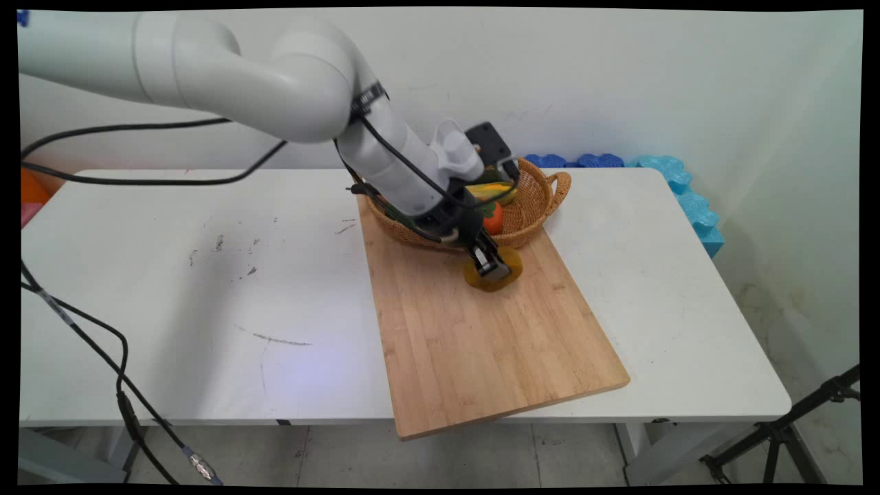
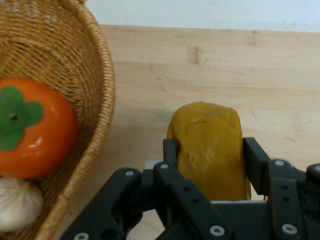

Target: Place the picked object on the cutting board

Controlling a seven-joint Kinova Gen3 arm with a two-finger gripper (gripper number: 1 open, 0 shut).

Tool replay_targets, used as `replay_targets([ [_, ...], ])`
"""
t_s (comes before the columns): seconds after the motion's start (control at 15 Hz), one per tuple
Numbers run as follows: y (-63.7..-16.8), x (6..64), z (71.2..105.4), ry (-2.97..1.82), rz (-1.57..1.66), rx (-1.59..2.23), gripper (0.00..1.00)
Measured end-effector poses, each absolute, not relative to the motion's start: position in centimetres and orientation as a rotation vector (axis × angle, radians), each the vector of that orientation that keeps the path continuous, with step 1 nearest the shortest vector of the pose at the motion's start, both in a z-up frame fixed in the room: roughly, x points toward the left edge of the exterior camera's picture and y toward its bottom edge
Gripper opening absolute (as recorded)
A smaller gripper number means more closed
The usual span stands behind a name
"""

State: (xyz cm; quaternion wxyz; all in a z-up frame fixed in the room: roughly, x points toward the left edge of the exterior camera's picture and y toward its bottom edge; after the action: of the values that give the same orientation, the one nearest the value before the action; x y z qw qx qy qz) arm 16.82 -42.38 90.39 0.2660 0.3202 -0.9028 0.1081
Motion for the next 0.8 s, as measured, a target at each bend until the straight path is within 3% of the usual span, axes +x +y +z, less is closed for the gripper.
replay_targets([
  [0.8, -43.9, 13.7, 86.3, -2.462, 0.298, 0.829, 0.00],
])
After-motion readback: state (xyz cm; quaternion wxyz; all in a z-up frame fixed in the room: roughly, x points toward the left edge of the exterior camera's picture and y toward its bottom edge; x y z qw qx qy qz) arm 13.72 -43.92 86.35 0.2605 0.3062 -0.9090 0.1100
